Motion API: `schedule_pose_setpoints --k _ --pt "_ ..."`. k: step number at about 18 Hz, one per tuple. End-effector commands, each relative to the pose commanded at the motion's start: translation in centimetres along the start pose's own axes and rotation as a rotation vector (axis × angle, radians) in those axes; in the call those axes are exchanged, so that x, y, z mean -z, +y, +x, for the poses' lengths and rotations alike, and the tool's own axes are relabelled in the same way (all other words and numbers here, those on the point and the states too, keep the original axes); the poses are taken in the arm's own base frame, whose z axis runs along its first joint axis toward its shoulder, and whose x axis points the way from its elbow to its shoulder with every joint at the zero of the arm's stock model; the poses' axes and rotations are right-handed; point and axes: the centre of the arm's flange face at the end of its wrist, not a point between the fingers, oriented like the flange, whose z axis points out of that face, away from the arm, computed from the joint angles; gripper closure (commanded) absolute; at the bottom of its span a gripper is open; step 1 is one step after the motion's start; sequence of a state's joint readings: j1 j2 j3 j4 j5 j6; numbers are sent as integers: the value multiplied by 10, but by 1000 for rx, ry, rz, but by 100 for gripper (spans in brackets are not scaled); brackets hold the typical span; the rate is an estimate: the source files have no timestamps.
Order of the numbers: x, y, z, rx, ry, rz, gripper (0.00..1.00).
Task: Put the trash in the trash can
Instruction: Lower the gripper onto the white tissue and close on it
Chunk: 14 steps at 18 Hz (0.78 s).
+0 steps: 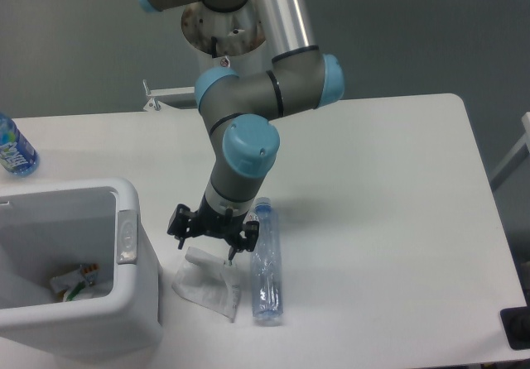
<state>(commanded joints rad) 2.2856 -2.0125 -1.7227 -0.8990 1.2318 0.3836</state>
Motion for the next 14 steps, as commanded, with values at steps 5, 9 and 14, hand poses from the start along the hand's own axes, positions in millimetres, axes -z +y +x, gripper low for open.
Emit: schedule_pose_setpoints --k 5,9,14 --pt "-12 -8 -6 28 -29 -12 0" --pt "-19 -9 -7 56 -34 -13 0" --pt "-28 -5 -1 51 -29 -28 0"
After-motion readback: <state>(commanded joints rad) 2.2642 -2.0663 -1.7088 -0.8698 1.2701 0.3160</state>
